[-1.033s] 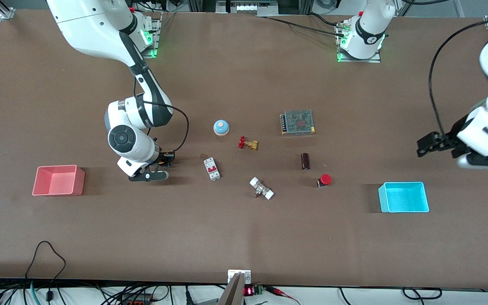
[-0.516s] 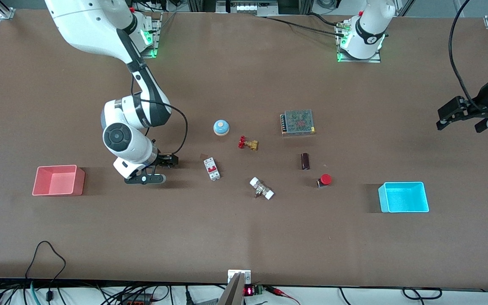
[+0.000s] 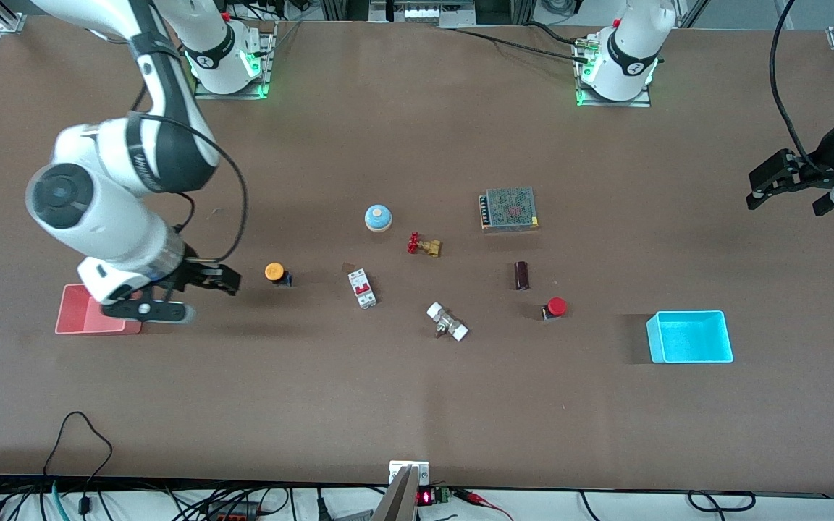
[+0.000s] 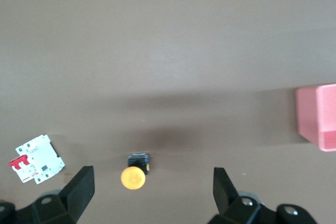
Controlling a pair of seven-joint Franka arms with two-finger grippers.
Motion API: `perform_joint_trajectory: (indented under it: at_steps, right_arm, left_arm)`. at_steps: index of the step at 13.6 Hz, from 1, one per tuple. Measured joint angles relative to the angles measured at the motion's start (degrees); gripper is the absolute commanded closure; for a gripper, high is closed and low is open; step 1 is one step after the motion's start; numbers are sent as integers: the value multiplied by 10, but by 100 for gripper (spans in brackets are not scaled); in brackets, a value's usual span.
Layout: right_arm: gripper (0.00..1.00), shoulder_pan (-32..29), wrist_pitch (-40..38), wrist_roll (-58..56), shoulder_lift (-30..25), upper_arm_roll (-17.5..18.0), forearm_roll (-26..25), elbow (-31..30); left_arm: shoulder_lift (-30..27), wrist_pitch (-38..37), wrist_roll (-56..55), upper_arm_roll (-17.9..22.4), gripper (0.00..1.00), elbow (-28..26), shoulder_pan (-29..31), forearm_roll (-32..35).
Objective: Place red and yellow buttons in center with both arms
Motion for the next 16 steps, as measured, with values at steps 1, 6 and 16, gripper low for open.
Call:
perform_joint_trajectory:
  at_steps: [1,6,16]
  right_arm:
    - [0,-1,-5,0,-6,-8,0,1]
    - [0,-5,-11,-10,-20,-33,-1,4]
    - [0,-236,-205,-167,-119,80,-18,48]
  left_arm:
    - [0,2,0,0,0,-1,0,0]
    - [-14,6,-1,0,0,0,0,0]
    - [-21,-8,-4,1,0,1,0,0]
